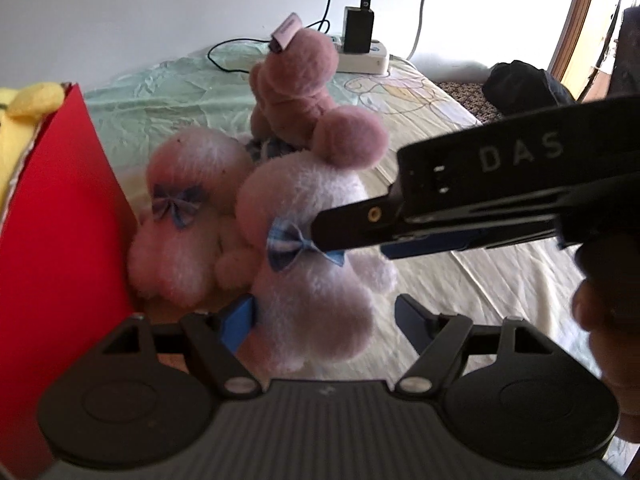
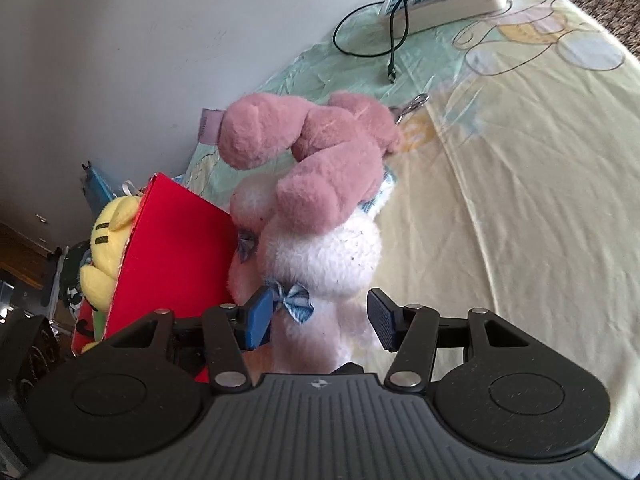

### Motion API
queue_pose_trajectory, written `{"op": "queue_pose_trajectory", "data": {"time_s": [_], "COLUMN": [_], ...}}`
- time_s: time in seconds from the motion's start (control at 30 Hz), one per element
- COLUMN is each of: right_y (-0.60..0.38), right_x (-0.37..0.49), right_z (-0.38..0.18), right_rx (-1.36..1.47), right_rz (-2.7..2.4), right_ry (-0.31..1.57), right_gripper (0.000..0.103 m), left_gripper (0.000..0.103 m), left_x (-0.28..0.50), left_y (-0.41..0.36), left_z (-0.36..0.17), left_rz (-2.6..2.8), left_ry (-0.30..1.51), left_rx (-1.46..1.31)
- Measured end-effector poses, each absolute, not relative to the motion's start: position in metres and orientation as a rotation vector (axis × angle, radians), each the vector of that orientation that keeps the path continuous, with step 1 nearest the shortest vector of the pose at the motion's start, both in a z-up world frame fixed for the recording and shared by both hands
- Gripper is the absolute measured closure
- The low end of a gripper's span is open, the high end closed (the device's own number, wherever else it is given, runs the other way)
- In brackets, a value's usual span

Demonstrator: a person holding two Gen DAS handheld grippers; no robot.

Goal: Organize objects
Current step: 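Grasp the white-pink bunny with blue bow by its neck with right gripper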

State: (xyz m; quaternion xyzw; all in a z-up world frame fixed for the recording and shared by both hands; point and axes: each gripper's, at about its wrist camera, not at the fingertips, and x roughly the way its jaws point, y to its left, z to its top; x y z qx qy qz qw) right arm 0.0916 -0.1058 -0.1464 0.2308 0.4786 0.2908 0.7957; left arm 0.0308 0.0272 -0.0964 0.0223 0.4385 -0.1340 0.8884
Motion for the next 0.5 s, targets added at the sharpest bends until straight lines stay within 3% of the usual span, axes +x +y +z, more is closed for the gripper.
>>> {"op": "queue_pose_trajectory", "data": {"time_s": [0.23,0.5], "right_y": [-0.092,-0.090], "right_x": [0.108,0.105], "right_z": [-0.158,-0.156], "right_rx": [0.514,0.547], "right_rz": [0.644,0.629], "right_ry": [1.056,1.064], "right_gripper": [0.046,0.055], "left_gripper": [0.023,0.030], "left_x": [0.043,0.048], "left_y": [0.034,0.039], "left_z": [-0.103,-0.106], "left_rz": [-0.293,-0.315], "left_ry": [0.926,0.960], "left_rx": [0.035,0.003]}}
